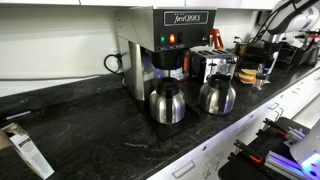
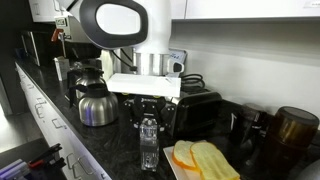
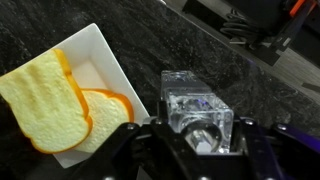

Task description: Move the square container to the right

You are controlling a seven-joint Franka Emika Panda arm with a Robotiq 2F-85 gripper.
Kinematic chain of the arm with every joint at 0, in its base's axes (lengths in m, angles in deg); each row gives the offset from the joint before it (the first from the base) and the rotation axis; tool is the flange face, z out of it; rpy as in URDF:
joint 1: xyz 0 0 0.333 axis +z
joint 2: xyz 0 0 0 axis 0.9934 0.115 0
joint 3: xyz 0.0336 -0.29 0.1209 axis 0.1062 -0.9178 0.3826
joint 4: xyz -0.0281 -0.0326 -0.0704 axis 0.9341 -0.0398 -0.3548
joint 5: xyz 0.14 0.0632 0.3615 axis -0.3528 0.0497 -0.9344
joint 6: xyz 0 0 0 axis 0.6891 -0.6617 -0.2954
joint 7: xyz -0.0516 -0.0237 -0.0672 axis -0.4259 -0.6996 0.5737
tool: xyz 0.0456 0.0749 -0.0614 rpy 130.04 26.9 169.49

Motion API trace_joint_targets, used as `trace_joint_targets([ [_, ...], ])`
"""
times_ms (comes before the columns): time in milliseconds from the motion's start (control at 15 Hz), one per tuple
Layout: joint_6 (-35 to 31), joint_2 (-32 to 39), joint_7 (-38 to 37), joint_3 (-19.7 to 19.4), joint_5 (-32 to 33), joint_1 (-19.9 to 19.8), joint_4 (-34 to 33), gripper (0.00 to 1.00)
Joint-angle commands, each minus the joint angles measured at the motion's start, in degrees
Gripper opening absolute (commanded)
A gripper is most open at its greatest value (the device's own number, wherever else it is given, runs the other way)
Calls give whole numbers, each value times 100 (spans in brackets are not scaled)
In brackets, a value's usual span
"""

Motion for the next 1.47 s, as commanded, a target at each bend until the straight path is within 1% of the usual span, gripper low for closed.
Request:
trace_joint_targets([
  [0, 56, 325, -131, 149, 98, -133, -261, 26],
  [133, 106, 435, -113, 157, 47, -122, -279, 26],
  [267, 99, 456, -127, 172, 17, -120, -276, 74],
  [400, 82, 434, -156, 174, -27, -120, -259, 83],
  [533, 73, 396, -145, 171, -84, -113, -245, 98],
  [600, 73, 365, -162, 175, -74, -118, -241, 100],
  [800, 102, 281, -189, 180, -68, -124, -220, 100],
  [1000, 214, 22, -163, 200, -40, -117, -151, 100],
  [1067, 74, 211, -130, 181, -50, -99, -186, 100],
  [1400, 88, 182, -130, 191, -49, -95, -163, 100],
])
